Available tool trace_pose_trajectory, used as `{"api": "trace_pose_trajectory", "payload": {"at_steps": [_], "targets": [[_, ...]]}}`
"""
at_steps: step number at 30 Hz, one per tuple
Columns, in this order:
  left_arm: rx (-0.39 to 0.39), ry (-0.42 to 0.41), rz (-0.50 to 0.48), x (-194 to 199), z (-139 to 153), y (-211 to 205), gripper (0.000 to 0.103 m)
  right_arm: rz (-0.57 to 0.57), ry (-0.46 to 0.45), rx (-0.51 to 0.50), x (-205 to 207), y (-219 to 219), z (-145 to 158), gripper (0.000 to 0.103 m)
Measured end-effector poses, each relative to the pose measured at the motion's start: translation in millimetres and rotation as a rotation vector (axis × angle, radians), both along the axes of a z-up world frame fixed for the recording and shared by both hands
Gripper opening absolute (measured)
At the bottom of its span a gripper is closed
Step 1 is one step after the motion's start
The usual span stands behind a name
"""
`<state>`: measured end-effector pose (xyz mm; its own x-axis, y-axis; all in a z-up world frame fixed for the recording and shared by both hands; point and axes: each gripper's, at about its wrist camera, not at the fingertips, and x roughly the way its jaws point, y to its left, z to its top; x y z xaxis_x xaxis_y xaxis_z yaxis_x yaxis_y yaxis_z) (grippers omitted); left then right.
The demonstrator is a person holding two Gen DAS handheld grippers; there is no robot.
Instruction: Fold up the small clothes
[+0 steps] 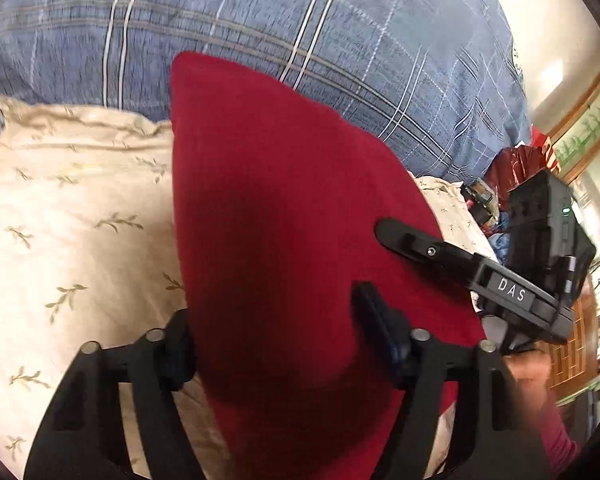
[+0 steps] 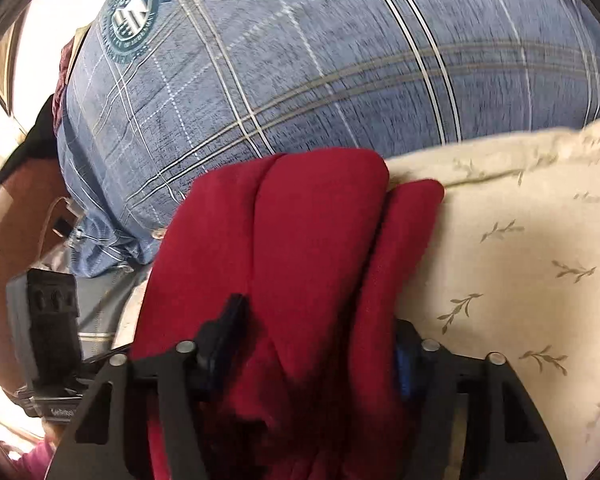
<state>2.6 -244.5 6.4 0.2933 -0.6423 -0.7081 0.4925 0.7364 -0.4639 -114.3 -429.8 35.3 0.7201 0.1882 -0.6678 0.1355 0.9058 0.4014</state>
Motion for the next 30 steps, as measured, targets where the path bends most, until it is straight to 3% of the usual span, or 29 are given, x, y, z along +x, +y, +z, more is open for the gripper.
{"api": "trace_pose_trajectory", "payload": {"at_steps": [2, 8, 13, 16, 21, 26, 28, 30], "targets": [[0.003, -0.006, -0.012, -5.3, 8.4, 2.2, 0.053, 0.011, -0.022, -0.026, -5.4, 12.2, 12.0, 0.044], [0.009, -0.011, -0.032, -52.0, 45.7, 48.8, 0.053, 0.078, -0.034, 0.042, -42.6, 53.5, 39.8, 0.041], [0.083, 0.016, -0.013, -88.8, 30.7, 81.0, 0.053, 0.096, 0.039, 0.093, -76.0, 95.4, 18.1, 0.045], [0.141, -0.003, 0.021, -97.4, 10.9, 88.1, 0.06, 0.074, 0.126, -0.002, -80.2, 109.1, -3.2, 0.064], [0.15, -0.072, 0.094, -103.9, 25.5, 100.7, 0.065, 0.032, 0.068, -0.078, -109.3, 110.4, 35.8, 0.066], [0.197, -0.129, 0.151, -108.6, 28.0, 105.6, 0.069, 0.17, -0.017, -0.237, -126.0, 154.1, 67.3, 0.055], [0.217, -0.155, 0.17, -114.1, 29.0, 106.4, 0.071, 0.214, -0.018, -0.313, -125.5, 174.6, 61.6, 0.049], [0.242, -0.181, 0.188, -117.4, 30.8, 105.0, 0.072, 0.221, 0.04, -0.406, -121.1, 186.7, 42.9, 0.043]]}}
